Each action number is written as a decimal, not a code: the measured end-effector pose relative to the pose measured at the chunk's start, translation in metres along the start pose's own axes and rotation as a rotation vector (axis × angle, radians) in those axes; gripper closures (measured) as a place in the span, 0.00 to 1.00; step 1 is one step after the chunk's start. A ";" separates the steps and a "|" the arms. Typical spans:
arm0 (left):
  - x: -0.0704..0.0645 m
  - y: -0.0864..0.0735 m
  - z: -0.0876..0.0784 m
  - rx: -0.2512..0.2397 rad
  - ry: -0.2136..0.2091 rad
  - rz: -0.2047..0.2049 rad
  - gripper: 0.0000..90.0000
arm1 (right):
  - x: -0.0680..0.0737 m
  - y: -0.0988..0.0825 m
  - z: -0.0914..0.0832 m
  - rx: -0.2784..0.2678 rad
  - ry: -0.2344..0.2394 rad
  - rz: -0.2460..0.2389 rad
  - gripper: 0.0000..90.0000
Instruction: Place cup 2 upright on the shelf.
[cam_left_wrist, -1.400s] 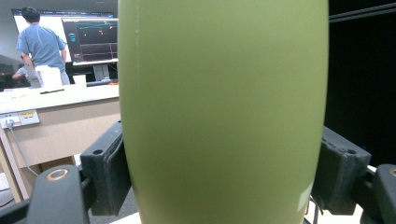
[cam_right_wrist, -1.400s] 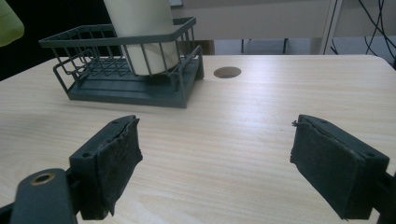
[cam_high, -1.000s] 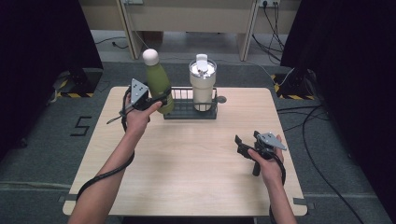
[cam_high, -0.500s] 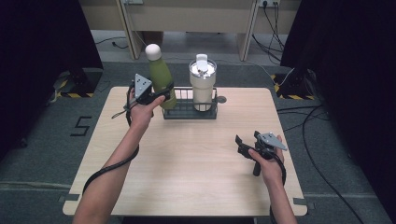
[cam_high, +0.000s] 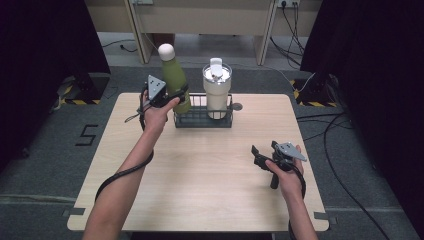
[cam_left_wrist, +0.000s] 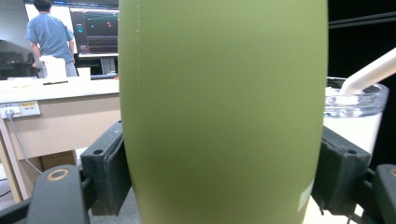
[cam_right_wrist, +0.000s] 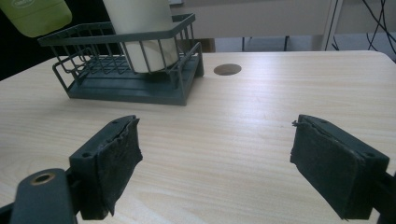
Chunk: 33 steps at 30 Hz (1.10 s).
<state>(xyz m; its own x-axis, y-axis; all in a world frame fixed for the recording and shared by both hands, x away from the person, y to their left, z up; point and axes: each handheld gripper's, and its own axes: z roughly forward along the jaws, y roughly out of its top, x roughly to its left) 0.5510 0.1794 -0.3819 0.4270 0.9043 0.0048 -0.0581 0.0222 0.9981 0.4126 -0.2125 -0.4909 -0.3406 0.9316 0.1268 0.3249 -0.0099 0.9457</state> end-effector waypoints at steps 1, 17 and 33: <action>0.000 0.000 0.001 0.002 0.001 0.004 0.22 | 0.000 0.000 0.000 0.000 0.000 0.000 0.17; 0.001 -0.001 0.023 0.021 0.009 0.005 0.22 | -0.001 -0.001 0.001 0.004 0.001 0.003 0.17; 0.001 -0.014 0.040 0.053 0.024 0.013 0.22 | -0.001 -0.004 0.001 0.013 0.003 0.006 0.17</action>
<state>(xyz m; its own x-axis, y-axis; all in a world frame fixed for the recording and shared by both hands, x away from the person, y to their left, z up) 0.5884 0.1632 -0.3934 0.4044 0.9144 0.0170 -0.0158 -0.0116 0.9998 0.4130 -0.2128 -0.4949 -0.3417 0.9303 0.1331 0.3387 -0.0102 0.9408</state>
